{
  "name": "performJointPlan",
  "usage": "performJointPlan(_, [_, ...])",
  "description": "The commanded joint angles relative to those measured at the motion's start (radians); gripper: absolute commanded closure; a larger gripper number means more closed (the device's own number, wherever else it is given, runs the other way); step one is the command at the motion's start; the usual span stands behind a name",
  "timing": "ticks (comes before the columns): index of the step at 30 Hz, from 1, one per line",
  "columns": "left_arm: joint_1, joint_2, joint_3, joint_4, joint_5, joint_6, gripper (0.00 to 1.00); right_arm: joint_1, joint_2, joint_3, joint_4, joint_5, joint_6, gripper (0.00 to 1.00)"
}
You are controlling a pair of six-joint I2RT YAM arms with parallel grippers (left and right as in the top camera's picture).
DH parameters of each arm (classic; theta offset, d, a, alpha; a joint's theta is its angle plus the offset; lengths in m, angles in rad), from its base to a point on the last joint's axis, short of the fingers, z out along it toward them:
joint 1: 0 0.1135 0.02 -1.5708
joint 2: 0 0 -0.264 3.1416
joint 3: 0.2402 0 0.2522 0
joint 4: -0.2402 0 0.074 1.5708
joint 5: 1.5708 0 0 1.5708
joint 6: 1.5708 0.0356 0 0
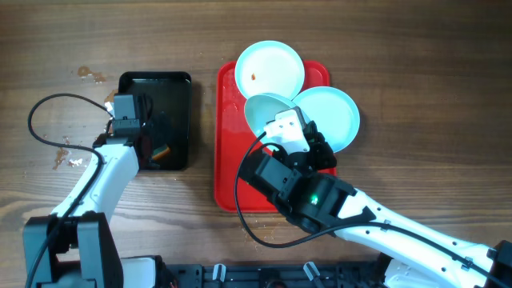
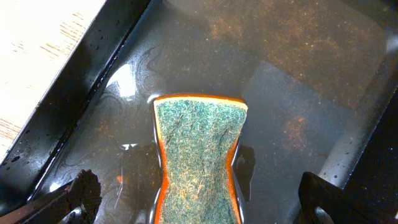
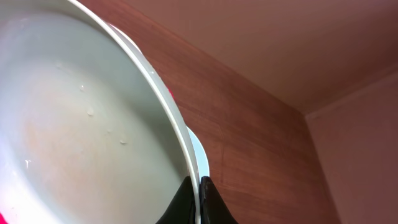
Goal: Clean dirty plates on tray and stack at the side
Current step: 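Grasp the right plate rim with the right gripper and lift it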
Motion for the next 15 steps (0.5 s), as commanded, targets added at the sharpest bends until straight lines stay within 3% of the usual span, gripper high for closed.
performJointPlan(1, [0.006,0.006,-0.009,0.002,0.005,0.005,0.0,0.003,-0.012,0.018,0.008,0.02,0.002,0.95])
performJointPlan(10, [0.006,0.006,-0.009,0.002,0.005,0.005,0.0,0.003,-0.012,0.018,0.008,-0.026,0.029,0.96])
performJointPlan(13, [0.006,0.006,-0.009,0.002,0.005,0.005,0.0,-0.01,-0.012,0.018,0.005,-0.126,0.045,0.96])
performJointPlan(15, [0.006,0.006,-0.009,0.002,0.005,0.005,0.0,-0.071,-0.012,0.016,-0.026,-0.232,0.13,0.96])
